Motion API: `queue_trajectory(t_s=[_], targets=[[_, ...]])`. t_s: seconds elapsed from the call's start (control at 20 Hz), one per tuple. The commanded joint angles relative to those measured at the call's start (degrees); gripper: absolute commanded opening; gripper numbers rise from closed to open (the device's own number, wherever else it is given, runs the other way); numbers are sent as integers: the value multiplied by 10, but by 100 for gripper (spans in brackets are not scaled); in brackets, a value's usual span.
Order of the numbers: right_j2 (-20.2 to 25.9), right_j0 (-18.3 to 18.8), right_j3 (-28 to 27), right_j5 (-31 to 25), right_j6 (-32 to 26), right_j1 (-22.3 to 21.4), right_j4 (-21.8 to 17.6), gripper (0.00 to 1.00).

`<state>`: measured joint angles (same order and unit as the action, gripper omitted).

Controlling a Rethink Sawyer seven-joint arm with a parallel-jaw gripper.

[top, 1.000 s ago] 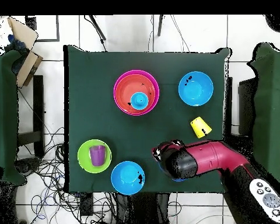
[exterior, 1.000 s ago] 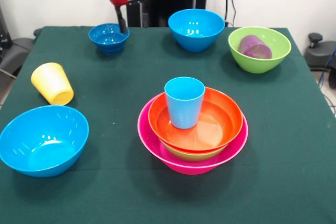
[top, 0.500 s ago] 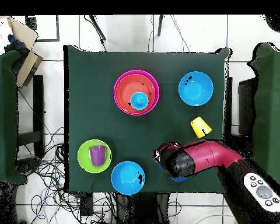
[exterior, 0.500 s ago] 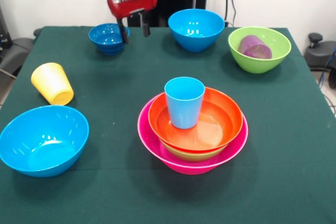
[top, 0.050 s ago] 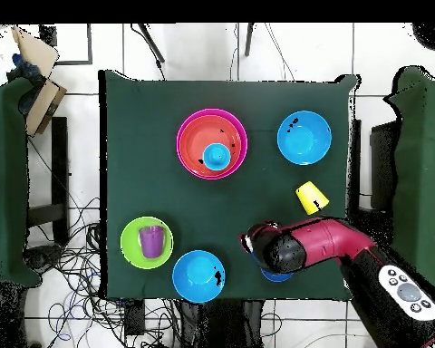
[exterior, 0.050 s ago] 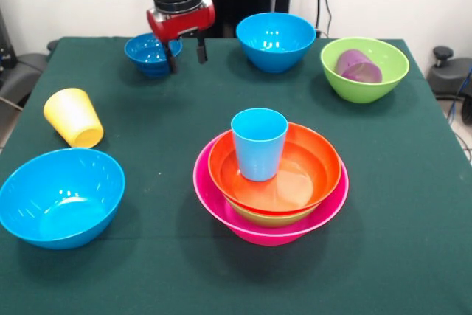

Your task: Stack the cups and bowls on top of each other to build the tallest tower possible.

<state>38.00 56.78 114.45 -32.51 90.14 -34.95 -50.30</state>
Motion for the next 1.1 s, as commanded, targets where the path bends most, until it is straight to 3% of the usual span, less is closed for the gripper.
queue_trajectory(t_s=[0.05,0.3,0.65,1.1], targets=[[-13,32,-42,-18,-101,13,-42,100],[-1,65,-58,-35,-134,13,-41,100],[41,78,-92,-89,-172,-14,5,100],[72,109,-135,-141,-217,-23,27,100]])
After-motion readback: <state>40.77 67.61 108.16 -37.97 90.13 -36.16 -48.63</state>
